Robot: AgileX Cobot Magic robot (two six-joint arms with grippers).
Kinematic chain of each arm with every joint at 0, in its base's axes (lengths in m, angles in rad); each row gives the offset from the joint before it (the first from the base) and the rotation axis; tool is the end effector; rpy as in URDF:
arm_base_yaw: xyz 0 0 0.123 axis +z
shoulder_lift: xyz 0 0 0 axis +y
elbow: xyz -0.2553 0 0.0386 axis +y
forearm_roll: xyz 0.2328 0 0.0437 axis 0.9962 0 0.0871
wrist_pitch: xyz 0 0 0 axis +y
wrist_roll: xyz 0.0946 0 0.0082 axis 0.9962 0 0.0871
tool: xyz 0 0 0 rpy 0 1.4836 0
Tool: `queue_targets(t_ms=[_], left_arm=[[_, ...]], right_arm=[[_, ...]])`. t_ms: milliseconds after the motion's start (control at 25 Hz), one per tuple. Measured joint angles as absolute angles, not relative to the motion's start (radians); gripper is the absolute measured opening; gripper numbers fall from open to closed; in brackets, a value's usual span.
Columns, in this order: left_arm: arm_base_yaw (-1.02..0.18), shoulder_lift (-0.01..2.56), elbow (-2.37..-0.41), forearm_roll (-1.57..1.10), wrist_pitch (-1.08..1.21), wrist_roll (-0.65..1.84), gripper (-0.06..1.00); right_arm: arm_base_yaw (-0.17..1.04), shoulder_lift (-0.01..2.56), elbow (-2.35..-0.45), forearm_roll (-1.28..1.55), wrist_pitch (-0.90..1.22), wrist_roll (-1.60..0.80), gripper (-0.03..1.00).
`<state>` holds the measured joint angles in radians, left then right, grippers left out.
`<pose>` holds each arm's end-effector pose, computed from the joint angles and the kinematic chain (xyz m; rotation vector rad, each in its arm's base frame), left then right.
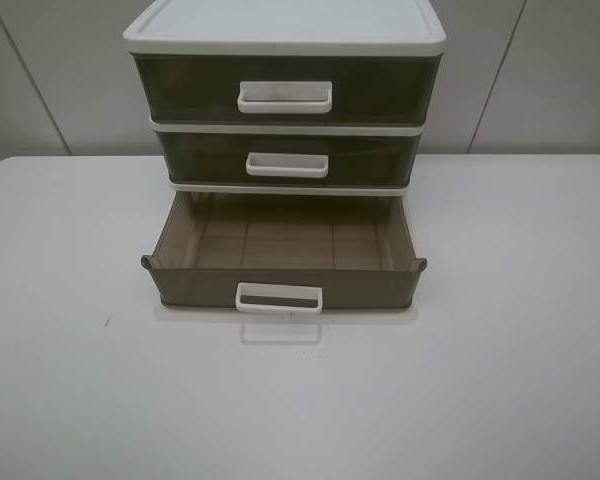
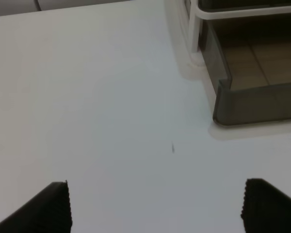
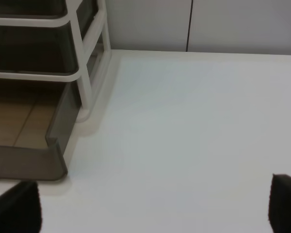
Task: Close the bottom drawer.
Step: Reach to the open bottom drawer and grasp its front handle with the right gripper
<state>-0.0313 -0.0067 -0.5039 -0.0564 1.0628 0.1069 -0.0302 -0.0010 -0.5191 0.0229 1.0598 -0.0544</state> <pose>0.0108 -0.0050 0.2693 0.1435 2.0295 -0.0199 0.0104 0.0016 0.2734 -0.0258 2.0230 -0.0263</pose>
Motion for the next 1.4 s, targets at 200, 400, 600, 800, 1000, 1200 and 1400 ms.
queue_targets(t_ms=[200,400,600,800,1000,1200,1400], left_arm=[[-0.031,-0.007,-0.504,-0.056,1.063,0.107,0.72],[-0.031,-0.007,-0.504,-0.056,1.063,0.107,0.72],[-0.031,-0.007,-0.504,-0.056,1.063,0.107,0.72],[-0.031,-0.007,-0.504,-0.056,1.063,0.107,0.72],[-0.031,-0.007,-0.504,-0.056,1.063,0.107,0.72],[-0.031,-0.007,-0.504,-0.056,1.063,0.107,0.72],[-0.031,-0.007,-0.504,-0.056,1.063,0.107,0.72]], right_arm=[[-0.03,-0.001,-0.519,0.023,1.06,-0.054,0.82],[-0.03,-0.001,-0.519,0.023,1.06,-0.054,0.82],[-0.03,-0.001,-0.519,0.023,1.06,-0.054,0.82],[-0.03,-0.001,-0.519,0.023,1.06,-0.054,0.82],[-0.03,-0.001,-0.519,0.023,1.06,-0.054,0.82],[-0.03,-0.001,-0.519,0.023,1.06,-0.051,0.82],[-0.022,0.132,-0.519,0.048,1.06,-0.051,0.82]])
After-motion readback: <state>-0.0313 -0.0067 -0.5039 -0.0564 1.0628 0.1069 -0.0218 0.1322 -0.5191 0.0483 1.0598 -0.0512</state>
